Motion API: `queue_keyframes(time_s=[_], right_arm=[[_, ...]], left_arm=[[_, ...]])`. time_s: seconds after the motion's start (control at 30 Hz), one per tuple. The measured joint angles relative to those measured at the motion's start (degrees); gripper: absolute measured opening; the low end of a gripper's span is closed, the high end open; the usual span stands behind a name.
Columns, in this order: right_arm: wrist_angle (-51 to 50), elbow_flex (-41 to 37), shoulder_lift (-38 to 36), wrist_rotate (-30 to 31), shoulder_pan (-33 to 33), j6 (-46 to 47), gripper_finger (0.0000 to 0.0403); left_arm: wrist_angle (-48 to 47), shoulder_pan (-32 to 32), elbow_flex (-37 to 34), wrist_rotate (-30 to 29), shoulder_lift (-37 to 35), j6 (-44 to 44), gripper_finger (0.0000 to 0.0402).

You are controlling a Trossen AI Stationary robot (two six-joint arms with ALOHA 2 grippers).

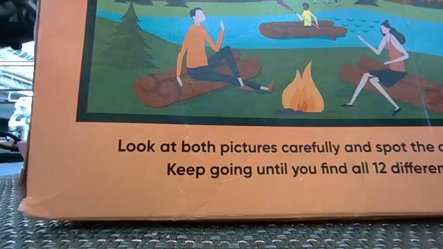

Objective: Arrange a breakfast setting
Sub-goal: Pour the cereal from the orange cereal box into the pink bowl

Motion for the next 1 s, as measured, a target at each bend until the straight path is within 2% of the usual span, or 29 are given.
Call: queue_keyframes(time_s=[0.37, 0.5, 0.7, 1.0], right_arm=[[0.0, 0.0, 0.0, 0.0, 0.0, 0.0, 0.0009], [0.0, 0.0, 0.0, 0.0, 0.0, 0.0, 0.0009], [0.0, 0.0, 0.0, 0.0, 0.0, 0.0, 0.0009], [0.0, 0.0, 0.0, 0.0, 0.0, 0.0, 0.0009]], left_arm=[[-2.7, -10.0, 16.2, -4.5, 25.9, 2.3, 0.0399], [-7.0, -13.7, 21.6, -8.3, 33.0, -1.4, 0.0399], [-8.1, -19.2, 27.3, -12.1, 42.6, -8.5, 0.0399], [-8.5, -25.6, 31.6, -17.5, 54.8, -19.5, 0.0399]])
